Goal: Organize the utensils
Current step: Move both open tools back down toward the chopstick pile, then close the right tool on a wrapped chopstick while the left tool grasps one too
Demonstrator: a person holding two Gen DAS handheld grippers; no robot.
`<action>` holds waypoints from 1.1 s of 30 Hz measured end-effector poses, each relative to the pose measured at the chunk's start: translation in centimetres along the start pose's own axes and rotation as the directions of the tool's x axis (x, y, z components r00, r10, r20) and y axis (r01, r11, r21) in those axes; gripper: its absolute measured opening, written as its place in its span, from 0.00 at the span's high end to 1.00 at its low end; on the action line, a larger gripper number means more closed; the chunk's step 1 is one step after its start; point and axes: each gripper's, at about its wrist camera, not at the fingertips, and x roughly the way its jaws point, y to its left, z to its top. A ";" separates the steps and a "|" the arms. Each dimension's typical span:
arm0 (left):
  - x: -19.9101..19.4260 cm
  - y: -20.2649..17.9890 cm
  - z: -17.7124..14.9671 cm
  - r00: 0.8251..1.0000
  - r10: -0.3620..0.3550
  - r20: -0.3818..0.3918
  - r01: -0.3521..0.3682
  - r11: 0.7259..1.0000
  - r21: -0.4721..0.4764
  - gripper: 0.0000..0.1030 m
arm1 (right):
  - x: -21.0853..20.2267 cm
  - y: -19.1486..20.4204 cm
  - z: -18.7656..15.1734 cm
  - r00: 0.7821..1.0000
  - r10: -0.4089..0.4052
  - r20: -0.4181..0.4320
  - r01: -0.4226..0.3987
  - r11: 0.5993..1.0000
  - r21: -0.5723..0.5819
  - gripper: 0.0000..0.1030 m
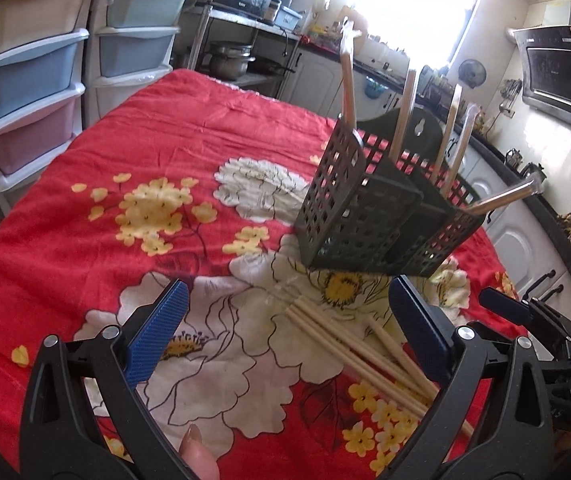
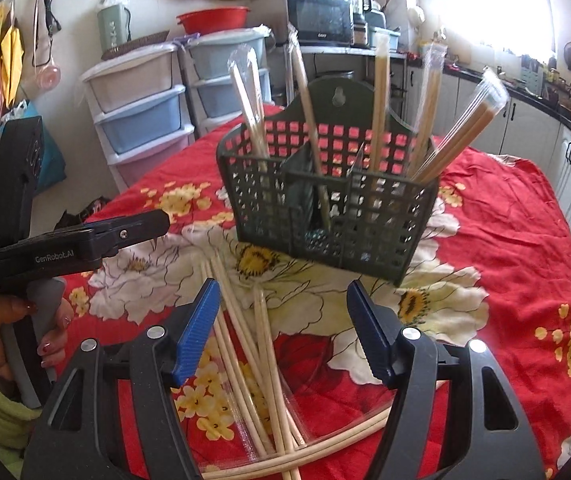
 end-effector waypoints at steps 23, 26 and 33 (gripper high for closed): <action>4.0 1.6 -2.3 0.969 -0.143 -0.199 0.115 0.983 -0.146 0.48 | 7.1 0.1 -1.2 0.974 0.029 -0.225 -0.034 0.999 -0.017 0.67; 4.3 1.8 -2.4 0.964 -0.164 -0.208 0.130 0.978 -0.165 0.51 | 7.5 -0.2 -1.3 0.972 0.029 -0.232 -0.031 1.000 -0.004 0.69; 5.3 2.3 -2.3 0.956 -0.195 -0.219 0.152 0.968 -0.198 0.65 | 8.0 -1.4 -1.0 0.970 0.036 -0.239 -0.023 0.998 0.054 0.76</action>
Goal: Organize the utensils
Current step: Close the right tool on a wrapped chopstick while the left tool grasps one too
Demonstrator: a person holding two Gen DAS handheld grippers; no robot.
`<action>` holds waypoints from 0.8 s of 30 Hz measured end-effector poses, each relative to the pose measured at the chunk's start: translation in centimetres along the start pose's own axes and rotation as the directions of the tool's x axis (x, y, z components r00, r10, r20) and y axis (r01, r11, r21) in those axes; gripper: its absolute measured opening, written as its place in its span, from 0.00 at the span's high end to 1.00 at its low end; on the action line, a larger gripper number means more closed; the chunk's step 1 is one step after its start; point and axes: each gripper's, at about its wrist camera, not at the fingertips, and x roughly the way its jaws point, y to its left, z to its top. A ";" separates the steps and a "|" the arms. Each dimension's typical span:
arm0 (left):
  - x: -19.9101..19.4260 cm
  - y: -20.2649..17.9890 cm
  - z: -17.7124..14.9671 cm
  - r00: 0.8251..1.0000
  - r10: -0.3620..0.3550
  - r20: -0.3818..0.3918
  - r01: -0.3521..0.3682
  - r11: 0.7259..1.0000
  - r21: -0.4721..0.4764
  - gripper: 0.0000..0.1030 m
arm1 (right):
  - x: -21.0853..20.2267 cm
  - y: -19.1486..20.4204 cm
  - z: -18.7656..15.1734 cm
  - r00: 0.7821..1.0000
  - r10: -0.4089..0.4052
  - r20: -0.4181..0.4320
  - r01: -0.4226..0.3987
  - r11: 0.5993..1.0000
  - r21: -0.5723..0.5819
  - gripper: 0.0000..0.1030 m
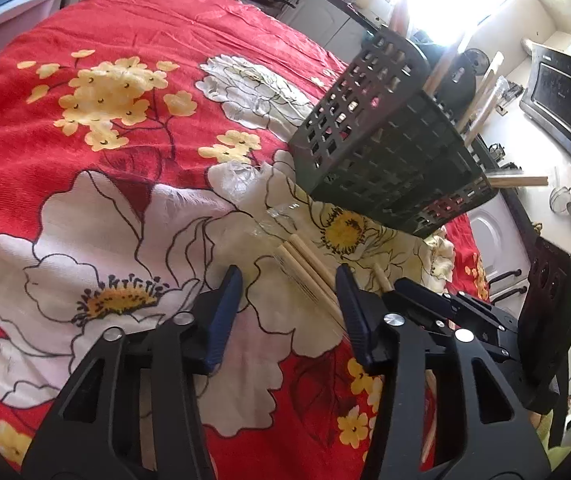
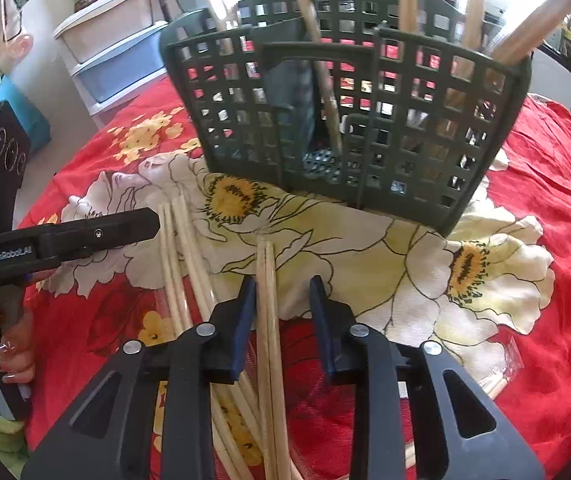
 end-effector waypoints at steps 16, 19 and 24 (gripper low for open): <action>0.8 2.2 1.2 0.997 -0.075 -0.010 0.074 0.993 -0.090 0.87 | 0.7 0.3 0.3 1.000 -0.017 -0.013 0.017 1.000 0.003 0.76; 0.9 2.6 1.2 0.995 -0.099 -0.012 0.098 0.989 -0.114 0.91 | 0.8 0.4 0.4 1.000 -0.020 -0.013 0.020 1.000 -0.009 0.79; 0.2 3.2 1.2 0.992 -0.127 -0.003 0.126 0.983 -0.137 0.97 | 0.8 0.4 0.6 1.000 -0.008 -0.009 0.008 1.000 0.001 0.90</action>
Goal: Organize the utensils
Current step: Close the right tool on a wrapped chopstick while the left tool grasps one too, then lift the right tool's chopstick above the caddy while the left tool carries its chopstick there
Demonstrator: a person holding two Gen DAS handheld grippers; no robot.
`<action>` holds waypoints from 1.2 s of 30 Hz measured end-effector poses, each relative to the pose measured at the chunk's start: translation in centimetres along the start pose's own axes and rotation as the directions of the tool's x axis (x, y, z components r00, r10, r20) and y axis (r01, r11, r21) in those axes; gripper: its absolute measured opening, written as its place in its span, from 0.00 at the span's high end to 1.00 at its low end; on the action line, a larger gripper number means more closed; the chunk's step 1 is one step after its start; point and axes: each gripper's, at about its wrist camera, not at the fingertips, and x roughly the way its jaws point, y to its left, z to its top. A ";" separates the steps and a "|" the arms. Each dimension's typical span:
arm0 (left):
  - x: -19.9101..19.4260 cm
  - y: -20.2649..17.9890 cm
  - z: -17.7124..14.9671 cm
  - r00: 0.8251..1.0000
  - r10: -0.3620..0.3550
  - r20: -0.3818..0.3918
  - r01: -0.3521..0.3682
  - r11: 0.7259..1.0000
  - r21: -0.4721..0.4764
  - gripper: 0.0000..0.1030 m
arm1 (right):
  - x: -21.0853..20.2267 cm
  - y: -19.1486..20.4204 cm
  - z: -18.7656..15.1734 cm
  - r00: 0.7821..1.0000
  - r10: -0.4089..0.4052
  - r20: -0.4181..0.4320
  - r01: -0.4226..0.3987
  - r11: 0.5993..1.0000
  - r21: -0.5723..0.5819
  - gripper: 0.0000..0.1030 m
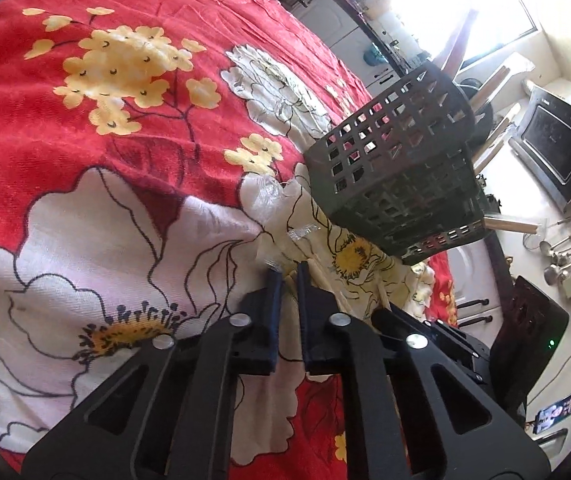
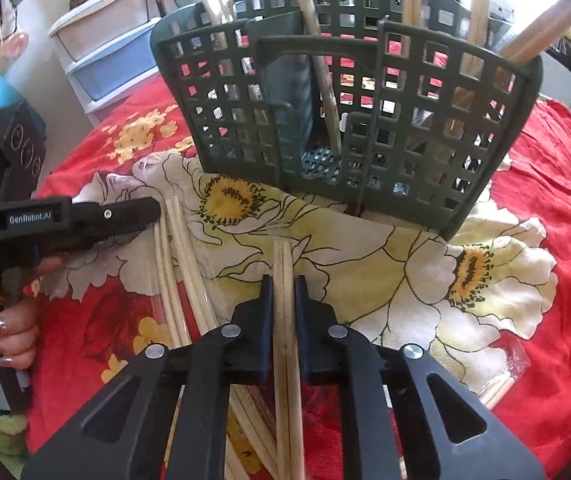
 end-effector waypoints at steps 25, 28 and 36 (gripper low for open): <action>-8.5 -4.9 1.1 0.975 -0.055 0.216 0.029 0.993 0.118 0.99 | -8.8 1.4 2.4 0.966 0.102 0.237 -0.094 0.995 -0.047 0.90; -9.5 -6.1 1.2 0.968 -0.074 0.239 0.039 0.988 0.148 0.99 | -10.1 1.5 2.8 0.956 0.109 0.273 -0.097 0.994 -0.056 0.90; -10.6 -9.7 1.3 0.957 -0.136 0.258 0.075 0.970 0.233 1.00 | -12.8 1.8 3.5 0.933 0.116 0.341 -0.097 0.993 -0.073 0.90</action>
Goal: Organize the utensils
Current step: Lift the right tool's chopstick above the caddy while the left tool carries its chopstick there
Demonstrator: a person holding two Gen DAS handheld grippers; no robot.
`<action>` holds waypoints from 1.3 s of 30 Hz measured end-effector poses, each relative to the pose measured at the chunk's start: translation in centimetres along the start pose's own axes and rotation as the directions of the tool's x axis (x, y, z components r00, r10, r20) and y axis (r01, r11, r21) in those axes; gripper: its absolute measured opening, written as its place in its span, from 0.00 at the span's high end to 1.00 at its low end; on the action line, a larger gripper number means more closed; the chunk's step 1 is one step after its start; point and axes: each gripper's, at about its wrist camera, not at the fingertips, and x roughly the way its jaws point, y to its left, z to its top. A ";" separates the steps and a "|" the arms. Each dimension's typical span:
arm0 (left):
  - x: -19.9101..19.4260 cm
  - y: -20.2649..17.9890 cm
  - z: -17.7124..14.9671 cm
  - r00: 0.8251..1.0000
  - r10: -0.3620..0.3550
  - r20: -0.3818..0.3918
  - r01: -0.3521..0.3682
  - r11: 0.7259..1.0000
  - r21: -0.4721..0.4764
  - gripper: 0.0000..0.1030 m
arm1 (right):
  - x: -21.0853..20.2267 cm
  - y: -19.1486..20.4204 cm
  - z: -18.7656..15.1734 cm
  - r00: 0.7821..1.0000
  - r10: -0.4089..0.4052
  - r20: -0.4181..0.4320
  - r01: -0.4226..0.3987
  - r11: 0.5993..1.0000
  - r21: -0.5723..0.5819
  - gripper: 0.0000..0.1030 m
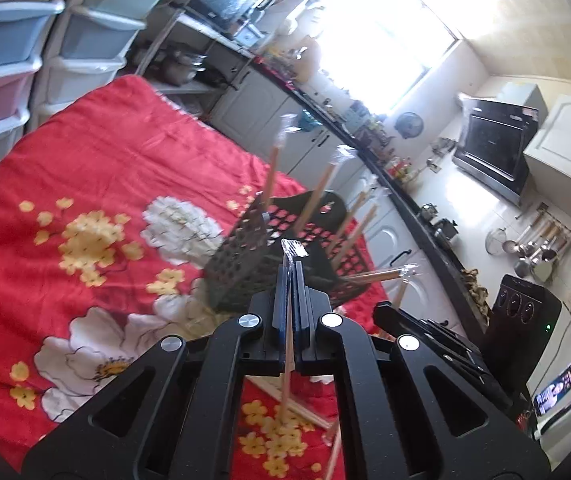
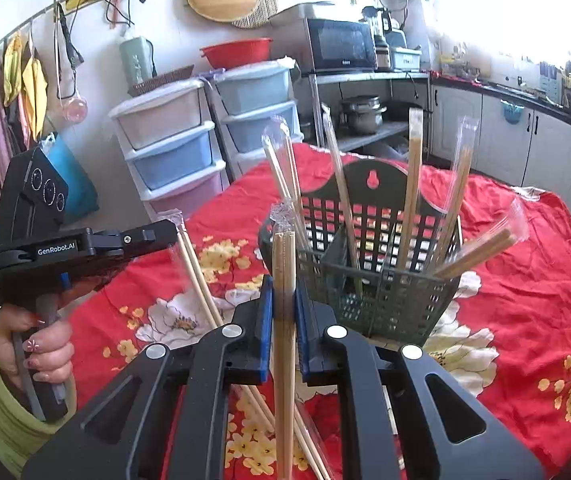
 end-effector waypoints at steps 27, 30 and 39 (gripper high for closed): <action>1.2 -7.9 2.2 0.993 -0.121 0.017 0.117 0.979 0.166 1.00 | -4.8 -1.5 1.5 0.988 -0.032 0.149 0.025 0.999 0.047 0.90; 1.3 -8.5 2.7 0.991 -0.133 0.019 0.127 0.976 0.179 1.00 | -5.2 -1.7 1.8 0.986 -0.038 0.162 0.030 0.998 0.052 0.90; 1.4 -10.8 4.1 0.985 -0.166 0.043 0.152 0.962 0.227 1.00 | -6.3 -2.1 3.0 0.977 -0.056 0.204 0.046 0.997 0.054 0.90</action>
